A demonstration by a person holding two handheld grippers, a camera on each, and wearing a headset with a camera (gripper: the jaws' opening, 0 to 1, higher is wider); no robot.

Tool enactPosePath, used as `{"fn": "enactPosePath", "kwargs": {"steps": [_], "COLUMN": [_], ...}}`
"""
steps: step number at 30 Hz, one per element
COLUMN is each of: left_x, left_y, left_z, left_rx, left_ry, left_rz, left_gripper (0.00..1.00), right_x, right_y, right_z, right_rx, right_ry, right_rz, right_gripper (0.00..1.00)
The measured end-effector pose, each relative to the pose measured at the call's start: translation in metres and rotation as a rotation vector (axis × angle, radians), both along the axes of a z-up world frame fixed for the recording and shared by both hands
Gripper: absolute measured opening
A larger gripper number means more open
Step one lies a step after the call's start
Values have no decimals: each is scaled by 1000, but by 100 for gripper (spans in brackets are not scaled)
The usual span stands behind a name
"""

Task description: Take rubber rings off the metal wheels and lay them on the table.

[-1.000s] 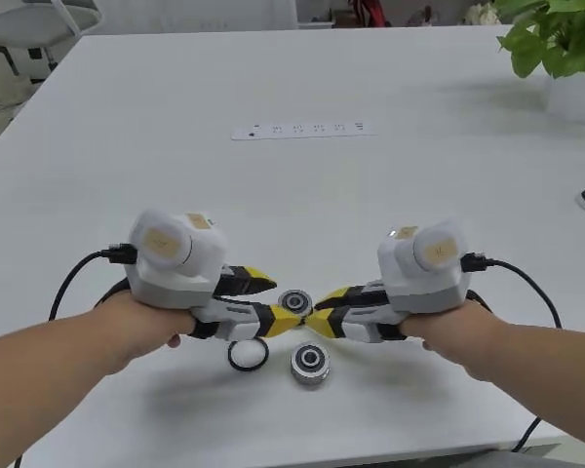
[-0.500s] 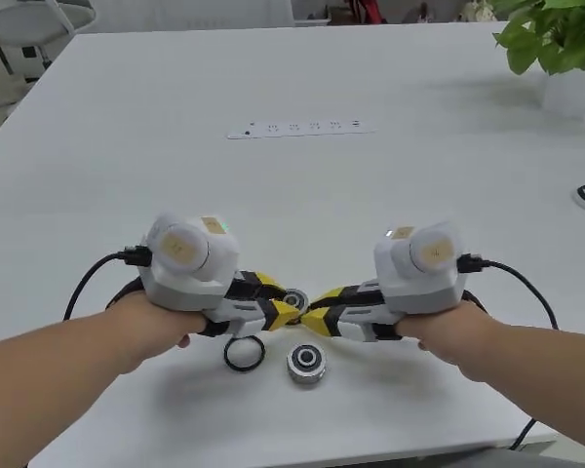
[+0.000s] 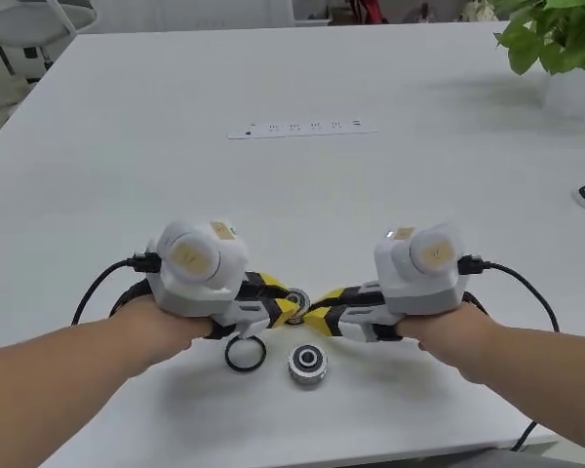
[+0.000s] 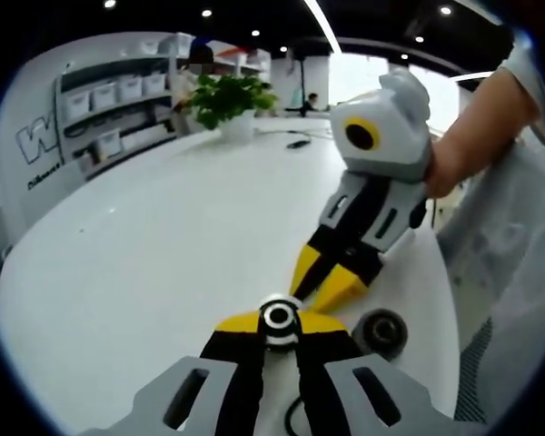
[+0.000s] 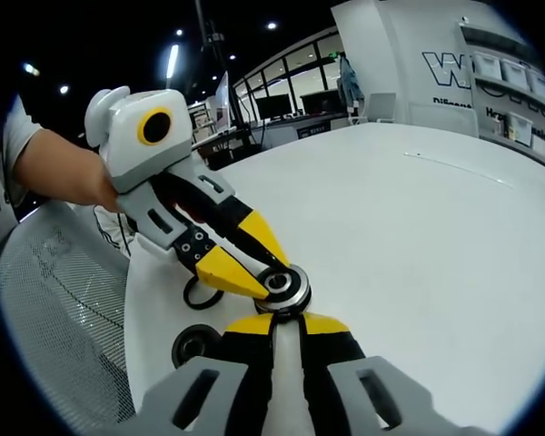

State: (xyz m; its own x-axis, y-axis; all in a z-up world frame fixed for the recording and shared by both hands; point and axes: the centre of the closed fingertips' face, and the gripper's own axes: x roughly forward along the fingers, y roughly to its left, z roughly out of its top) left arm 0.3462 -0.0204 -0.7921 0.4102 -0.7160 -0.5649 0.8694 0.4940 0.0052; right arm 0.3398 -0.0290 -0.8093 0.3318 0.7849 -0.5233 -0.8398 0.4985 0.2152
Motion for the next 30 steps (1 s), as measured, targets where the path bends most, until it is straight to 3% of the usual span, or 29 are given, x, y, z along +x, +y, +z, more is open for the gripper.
{"fn": "enactPosePath", "kwargs": {"steps": [2,10,12,17,20,21,30], "left_x": [0,1,0,0,0,-1,-1], "left_y": [0,1,1,1,1,1,1], "left_z": [0,0,0,0,0,0,0], "left_rx": [-3,15,18,20,20,21,29], "left_ry": [-1,-16,-21,-23,-23,-23,-30], "left_rz": [7,7,5,4,7,7,16], "left_gripper": [13,13,12,12,12,12,12], "right_x": [0,1,2,6,11,12,11], "right_y": [-1,-2,-3,-7,-7,-8,-3], "right_z": [-1,-1,0,3,12,13,16], "right_rx": [-2,15,51,77,147,147,134], "right_ry": [7,52,104,114,138,142,107], "right_rz": [-10,-61,-99,-126,-178,-180,-166], "right_gripper": [1,0,0,0,0,0,0]}}
